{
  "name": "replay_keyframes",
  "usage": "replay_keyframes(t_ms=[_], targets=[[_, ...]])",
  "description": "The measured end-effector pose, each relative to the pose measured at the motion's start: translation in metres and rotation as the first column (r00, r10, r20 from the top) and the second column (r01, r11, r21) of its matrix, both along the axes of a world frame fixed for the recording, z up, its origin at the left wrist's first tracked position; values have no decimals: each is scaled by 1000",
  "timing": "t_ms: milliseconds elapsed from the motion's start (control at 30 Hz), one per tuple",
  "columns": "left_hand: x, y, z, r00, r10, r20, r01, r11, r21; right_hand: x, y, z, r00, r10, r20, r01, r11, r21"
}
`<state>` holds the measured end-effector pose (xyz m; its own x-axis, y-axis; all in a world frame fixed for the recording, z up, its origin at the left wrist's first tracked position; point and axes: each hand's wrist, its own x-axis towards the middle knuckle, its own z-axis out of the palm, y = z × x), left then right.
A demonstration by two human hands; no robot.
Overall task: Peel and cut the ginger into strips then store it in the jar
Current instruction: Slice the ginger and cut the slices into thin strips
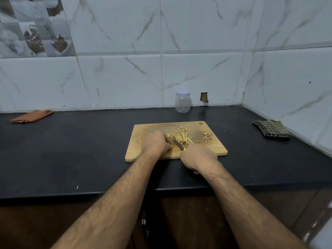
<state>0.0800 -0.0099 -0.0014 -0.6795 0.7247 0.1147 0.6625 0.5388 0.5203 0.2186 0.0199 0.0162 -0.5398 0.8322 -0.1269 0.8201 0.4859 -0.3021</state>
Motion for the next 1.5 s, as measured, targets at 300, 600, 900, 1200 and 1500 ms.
replay_keyframes(t_ms=[300,600,900,1200,1500], targets=[[0,-2,3,999,1,34,-2,1000,24,0,-6,-1,1000,28,-6,-28,1000,-7],[-1,-2,5,999,1,-41,-2,1000,-24,3,-8,4,999,40,5,-40,999,-7],[-2,3,0,998,-20,-57,17,999,-52,2,-9,7,1000,19,5,-20,997,70],[-5,5,-4,999,-23,-45,21,999,-29,3,-11,7,1000,17,8,-18,999,48],[-8,5,-4,998,-49,-50,46,997,-56,-3,-19,6,999,33,17,-35,995,96]])
